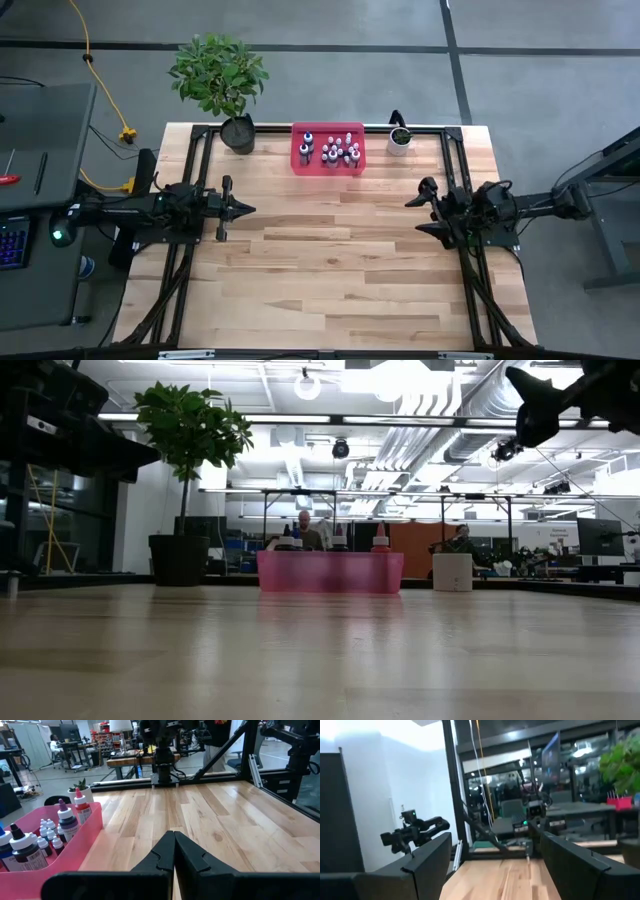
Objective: Pick & Place food coloring
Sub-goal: Return to Home Position
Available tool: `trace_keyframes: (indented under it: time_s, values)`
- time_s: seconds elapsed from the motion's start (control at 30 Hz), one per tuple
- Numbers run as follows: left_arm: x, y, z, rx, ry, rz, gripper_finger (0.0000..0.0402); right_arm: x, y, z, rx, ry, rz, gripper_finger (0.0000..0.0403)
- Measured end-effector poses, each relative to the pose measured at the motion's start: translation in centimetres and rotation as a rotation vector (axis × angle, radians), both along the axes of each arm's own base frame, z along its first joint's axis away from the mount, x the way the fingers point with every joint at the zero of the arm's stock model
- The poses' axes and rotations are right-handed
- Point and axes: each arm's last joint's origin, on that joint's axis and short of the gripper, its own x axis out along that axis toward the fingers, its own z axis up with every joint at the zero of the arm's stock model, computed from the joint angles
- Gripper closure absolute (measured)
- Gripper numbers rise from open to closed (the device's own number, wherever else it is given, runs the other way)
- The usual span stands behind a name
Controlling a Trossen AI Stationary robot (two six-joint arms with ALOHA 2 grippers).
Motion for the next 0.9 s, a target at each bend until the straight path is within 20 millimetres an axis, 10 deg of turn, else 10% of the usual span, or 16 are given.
trace_keyframes:
  time_s: [0.9]
  values:
    - [0.0,0.0,0.0,0.000,0.000,0.000,0.0401,0.5,-0.1,-4.7,-0.091,0.375,-0.097,0.0110]
